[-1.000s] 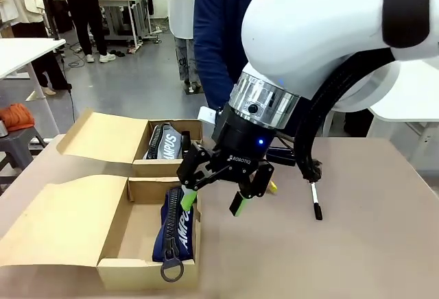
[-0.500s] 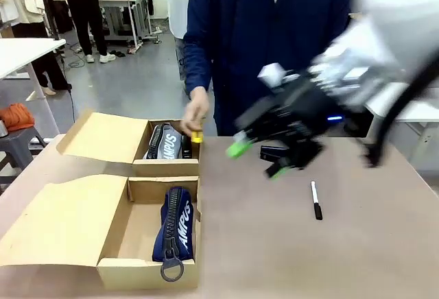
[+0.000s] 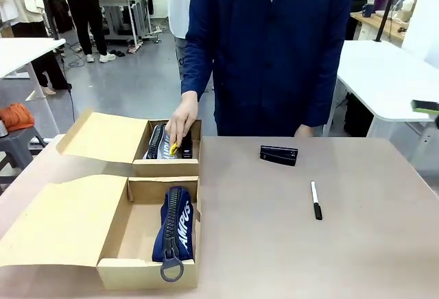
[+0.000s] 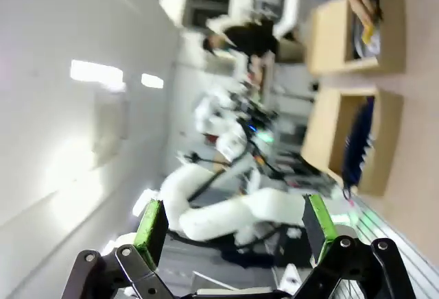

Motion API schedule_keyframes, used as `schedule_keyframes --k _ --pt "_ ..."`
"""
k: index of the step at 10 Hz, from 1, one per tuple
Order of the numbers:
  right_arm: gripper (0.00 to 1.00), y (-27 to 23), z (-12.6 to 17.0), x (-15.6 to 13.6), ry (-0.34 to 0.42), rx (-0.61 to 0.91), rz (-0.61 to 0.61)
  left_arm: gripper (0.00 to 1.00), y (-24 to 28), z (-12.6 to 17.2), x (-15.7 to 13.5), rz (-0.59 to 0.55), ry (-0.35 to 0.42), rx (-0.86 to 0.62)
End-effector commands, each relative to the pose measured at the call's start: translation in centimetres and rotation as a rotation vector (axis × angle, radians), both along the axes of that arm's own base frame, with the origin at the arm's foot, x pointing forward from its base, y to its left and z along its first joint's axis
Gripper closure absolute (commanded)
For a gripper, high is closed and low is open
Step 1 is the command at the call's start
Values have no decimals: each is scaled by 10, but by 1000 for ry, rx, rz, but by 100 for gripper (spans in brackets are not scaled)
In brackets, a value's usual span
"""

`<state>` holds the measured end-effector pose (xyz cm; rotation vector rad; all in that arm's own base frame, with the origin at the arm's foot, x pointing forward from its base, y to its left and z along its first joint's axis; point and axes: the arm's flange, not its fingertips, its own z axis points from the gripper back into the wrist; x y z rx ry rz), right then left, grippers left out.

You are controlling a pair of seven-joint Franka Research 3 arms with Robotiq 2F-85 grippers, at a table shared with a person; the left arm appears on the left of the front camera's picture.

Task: Place items inside the box.
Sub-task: Pick up a Pencil pouch or Stapler and place it inside the Mailer Box closest to the robot.

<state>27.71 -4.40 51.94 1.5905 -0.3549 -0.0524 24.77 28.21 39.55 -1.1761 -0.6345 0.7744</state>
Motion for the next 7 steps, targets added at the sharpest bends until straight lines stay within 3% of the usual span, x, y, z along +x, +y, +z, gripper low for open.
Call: schedule_keyframes --k 1,3,4,6,7 --pt "0 42 -131 -83 -2 10 22 0 -3 0 0 3 -30 0" --pt "0 19 -182 -93 209 -164 -12 0 -3 0 0 3 -30 0" --pt "0 26 -202 -108 115 -241 -3 0 -3 0 0 3 -30 0" --pt "0 48 -210 -123 -13 -409 -23 0 -3 0 0 3 -30 0" --pt "0 -78 -168 -8 151 -226 29 0 -3 0 0 3 -30 0"
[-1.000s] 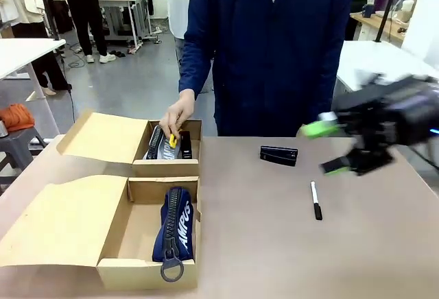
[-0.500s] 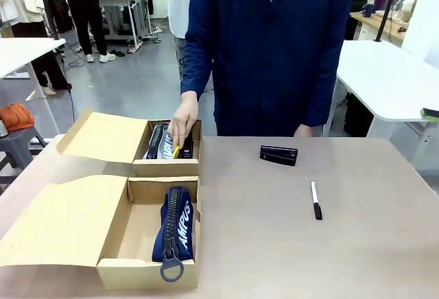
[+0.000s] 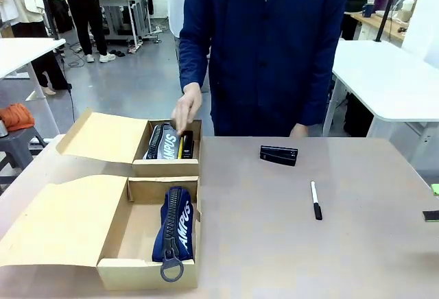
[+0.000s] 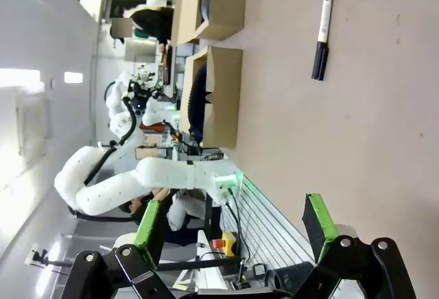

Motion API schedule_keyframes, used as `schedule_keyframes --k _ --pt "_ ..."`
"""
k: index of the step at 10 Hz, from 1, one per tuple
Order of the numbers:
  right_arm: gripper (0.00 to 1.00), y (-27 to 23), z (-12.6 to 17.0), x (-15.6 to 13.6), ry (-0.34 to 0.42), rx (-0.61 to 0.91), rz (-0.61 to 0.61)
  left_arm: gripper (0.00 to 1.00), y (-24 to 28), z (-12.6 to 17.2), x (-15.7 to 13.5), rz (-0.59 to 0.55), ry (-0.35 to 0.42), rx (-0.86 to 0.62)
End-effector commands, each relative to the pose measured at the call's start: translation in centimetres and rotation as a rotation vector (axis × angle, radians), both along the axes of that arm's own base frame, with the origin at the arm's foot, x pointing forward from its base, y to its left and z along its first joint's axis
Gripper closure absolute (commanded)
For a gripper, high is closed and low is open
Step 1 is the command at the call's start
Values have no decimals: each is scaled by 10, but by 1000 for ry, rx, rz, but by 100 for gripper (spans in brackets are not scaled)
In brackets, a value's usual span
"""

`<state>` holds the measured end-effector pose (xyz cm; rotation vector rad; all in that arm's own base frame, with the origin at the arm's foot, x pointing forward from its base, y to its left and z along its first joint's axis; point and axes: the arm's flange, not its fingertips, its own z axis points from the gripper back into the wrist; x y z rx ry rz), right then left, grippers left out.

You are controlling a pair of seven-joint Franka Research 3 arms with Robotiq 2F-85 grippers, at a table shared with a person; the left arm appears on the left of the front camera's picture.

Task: Place items inside the box.
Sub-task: Pick up a Pencil pouch or Stapler and place it inside the Mailer Box closest to the robot.

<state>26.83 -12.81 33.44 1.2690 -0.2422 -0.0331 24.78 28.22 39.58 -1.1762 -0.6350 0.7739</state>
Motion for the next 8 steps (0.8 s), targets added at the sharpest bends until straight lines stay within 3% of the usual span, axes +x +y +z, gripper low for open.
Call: schedule_keyframes --k 1,8 --pt "0 6 17 0 57 96 -28 0 -3 0 0 3 -29 0" --pt "0 6 17 0 57 96 -28 0 -3 0 0 3 -29 0"
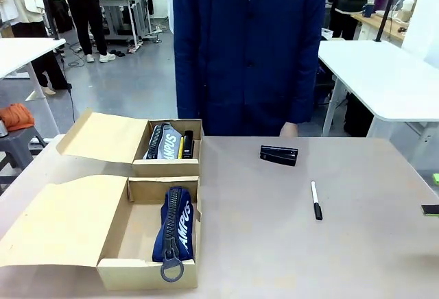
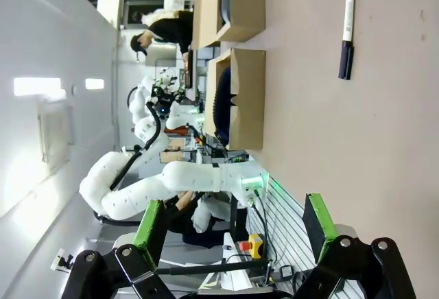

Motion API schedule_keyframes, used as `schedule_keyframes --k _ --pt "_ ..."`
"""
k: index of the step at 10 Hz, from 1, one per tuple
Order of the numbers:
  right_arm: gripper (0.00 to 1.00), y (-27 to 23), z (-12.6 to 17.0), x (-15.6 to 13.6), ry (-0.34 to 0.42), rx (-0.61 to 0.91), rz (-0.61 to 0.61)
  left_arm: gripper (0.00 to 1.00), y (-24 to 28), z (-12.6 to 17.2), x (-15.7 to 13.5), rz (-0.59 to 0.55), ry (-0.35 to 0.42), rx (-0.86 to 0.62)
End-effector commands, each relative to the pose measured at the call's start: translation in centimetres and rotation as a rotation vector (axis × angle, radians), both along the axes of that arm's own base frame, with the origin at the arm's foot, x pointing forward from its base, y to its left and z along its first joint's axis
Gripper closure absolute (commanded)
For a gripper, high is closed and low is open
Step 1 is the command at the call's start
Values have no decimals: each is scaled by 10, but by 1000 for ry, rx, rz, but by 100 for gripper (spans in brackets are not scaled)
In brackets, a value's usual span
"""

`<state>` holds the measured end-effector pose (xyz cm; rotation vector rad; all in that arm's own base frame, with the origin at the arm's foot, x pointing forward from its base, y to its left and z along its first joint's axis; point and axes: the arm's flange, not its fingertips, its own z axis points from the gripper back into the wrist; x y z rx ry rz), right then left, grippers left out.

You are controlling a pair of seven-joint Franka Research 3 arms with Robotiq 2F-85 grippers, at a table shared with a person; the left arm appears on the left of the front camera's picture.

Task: Place items inside the box.
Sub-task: Pick up a Pencil pouch or Stapler and place it inside the Mailer Box closest to the robot.

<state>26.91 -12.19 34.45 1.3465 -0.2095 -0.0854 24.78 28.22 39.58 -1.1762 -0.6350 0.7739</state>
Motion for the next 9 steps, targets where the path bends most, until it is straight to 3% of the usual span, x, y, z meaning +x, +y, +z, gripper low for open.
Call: schedule_keyframes --k 1,7,9 --pt "0 0 7 0 9 14 -15 0 -3 0 0 3 -29 0" --pt "0 0 1 0 -2 -1 0 0 -3 0 0 3 -29 0" --pt "0 30 37 52 -125 -266 60 0 -3 0 0 3 -29 0"
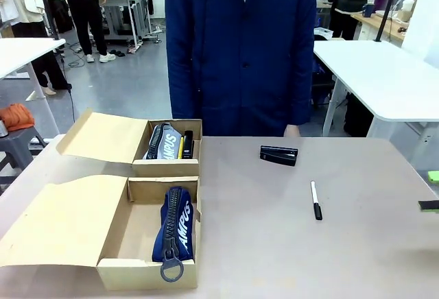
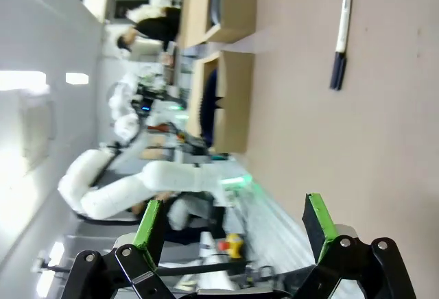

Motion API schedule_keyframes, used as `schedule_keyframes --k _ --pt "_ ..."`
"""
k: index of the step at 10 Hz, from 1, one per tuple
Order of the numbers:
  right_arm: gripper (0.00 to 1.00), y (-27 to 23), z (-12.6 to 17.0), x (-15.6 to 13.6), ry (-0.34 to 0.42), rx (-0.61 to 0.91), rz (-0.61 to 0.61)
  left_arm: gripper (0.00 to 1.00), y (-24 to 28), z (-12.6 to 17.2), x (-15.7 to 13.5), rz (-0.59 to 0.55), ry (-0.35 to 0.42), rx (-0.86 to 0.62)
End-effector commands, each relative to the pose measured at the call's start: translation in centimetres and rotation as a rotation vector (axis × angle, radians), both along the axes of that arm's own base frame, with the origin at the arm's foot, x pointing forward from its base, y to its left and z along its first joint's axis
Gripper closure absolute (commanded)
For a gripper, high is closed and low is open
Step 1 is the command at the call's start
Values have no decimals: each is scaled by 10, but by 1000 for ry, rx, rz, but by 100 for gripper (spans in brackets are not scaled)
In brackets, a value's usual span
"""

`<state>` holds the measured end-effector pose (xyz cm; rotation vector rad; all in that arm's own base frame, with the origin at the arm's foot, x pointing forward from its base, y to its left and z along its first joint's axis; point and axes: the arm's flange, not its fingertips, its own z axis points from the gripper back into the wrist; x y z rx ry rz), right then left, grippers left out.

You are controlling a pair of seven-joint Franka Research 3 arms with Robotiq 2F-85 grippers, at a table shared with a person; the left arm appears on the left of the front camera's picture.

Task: Place items inside the box.
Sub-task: Pick up a Pencil pouch or Stapler and place it inside the Mailer Box closest to the robot.

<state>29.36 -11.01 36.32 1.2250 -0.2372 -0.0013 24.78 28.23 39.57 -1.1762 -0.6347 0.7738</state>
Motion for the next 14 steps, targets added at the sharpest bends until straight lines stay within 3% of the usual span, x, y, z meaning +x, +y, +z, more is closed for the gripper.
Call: schedule_keyframes --k 1,2,3,4,5,6,7,8,9,10,11,12,14 --pt "0 38 34 57 -148 -300 94 0 -3 0 0 4 -30 0" --pt "0 62 44 85 -203 -456 172 0 -3 0 0 4 -30 0" --pt "0 86 49 107 -279 -613 166 0 -3 0 0 4 -30 0" --pt "0 101 55 115 -367 -749 66 0 -3 0 0 4 -30 0" --pt "0 102 66 95 -368 -723 -9 0 -3 0 0 4 -30 0" --pt "0 104 74 109 -303 -565 178 0 -3 0 0 4 -30 0" --pt "0 113 80 117 -370 -660 122 0 -3 0 0 4 -30 0" --pt "0 124 80 106 -484 -774 422 0 -3 0 0 4 -30 0" --pt "0 109 74 128 -524 -820 441 0 -3 0 0 4 -30 0" --pt "0 100 64 152 -641 -753 631 0 -3 0 0 4 -30 0" --pt "0 70 62 153 -613 -611 591 0 -3 0 0 4 -30 0" --pt "0 15 62 126 -500 -464 485 0 -3 0 0 4 -30 0" --pt "0 -74 50 49 -551 -291 606 0 -3 0 0 4 -30 0"
